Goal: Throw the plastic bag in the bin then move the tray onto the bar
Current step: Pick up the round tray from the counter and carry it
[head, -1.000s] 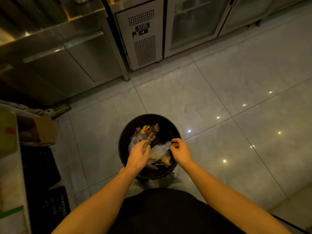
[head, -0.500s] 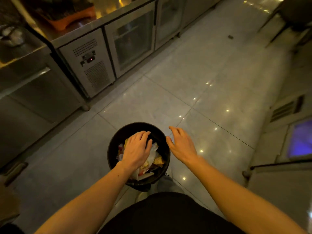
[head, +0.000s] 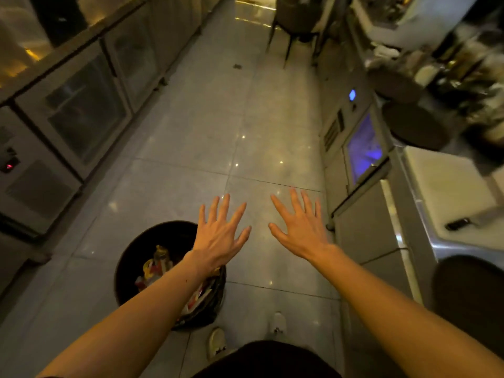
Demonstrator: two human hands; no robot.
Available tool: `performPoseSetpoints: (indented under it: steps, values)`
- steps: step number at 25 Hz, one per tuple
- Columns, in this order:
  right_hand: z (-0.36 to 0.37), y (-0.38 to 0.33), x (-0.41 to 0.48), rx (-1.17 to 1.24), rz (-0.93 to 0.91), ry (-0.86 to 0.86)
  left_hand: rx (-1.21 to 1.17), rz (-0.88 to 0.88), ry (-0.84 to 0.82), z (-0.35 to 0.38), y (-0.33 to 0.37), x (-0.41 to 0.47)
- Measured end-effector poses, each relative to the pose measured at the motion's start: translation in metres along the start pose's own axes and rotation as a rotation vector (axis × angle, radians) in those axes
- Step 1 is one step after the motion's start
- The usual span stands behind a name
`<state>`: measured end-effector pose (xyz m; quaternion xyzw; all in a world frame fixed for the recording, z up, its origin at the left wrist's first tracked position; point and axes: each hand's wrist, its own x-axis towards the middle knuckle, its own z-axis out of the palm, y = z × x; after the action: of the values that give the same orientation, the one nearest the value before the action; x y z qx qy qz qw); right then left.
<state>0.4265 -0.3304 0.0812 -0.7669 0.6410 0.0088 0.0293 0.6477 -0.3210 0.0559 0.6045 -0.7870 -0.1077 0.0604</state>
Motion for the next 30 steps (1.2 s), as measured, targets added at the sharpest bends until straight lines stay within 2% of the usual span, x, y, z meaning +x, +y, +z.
performPoseSetpoints:
  steps: [7,15,19,21,30]
  values:
    - [-0.016,0.134,-0.099,0.013,0.366,0.058,0.045,0.34,-0.057,0.024,0.144,0.049]
    - [-0.013,0.333,-0.256,0.005,0.708,0.099,0.07,0.674,-0.154,0.083,0.412,0.057]
    - [0.006,0.401,-0.325,0.057,0.877,0.074,0.042,0.675,-0.207,0.114,0.506,0.051]
    - [0.019,0.423,-0.352,0.09,0.923,0.032,0.051,0.643,-0.257,0.129,0.529,0.044]
    - [0.07,0.456,-0.4,0.214,1.087,-0.09,0.079,0.538,-0.434,0.182,0.55,0.047]
